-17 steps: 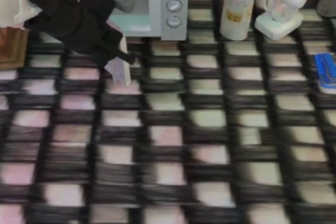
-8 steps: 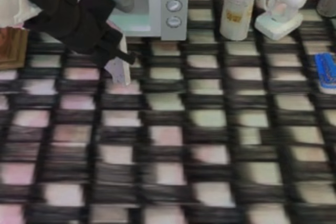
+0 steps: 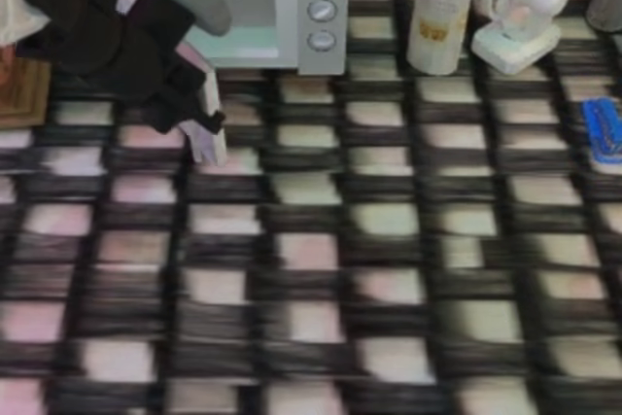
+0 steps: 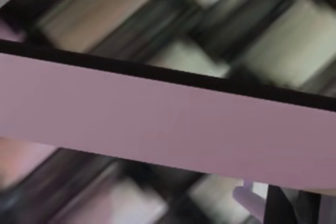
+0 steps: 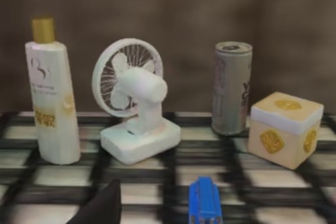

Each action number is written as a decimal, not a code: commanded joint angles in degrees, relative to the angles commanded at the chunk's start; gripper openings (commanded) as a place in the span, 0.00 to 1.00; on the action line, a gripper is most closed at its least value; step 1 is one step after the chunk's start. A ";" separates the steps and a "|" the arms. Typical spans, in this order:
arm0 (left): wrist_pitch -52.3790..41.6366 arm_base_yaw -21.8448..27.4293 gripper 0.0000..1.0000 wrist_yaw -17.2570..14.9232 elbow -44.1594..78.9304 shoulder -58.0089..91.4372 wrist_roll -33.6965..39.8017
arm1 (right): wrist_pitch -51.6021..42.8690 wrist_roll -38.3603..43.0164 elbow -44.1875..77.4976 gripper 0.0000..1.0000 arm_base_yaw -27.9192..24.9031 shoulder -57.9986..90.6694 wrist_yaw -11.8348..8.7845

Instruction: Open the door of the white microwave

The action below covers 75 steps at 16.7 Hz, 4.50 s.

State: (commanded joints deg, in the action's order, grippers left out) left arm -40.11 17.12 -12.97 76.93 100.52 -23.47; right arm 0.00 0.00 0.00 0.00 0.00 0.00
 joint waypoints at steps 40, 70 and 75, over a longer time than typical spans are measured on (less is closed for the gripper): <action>-3.95 -5.64 0.00 -6.66 -0.89 -1.70 -14.30 | 0.00 0.00 0.00 1.00 0.00 0.00 0.00; -4.67 -6.44 0.00 -7.72 -0.44 -1.62 -16.45 | 0.00 0.00 0.00 1.00 0.00 0.00 0.00; -8.16 -9.15 0.00 -9.97 0.13 -0.63 -23.78 | 0.00 0.00 0.00 1.00 0.00 0.00 0.00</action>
State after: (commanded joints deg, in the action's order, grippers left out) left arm -48.27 7.97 -22.94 77.06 99.89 -47.24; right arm 0.00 0.00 0.00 0.00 0.00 0.00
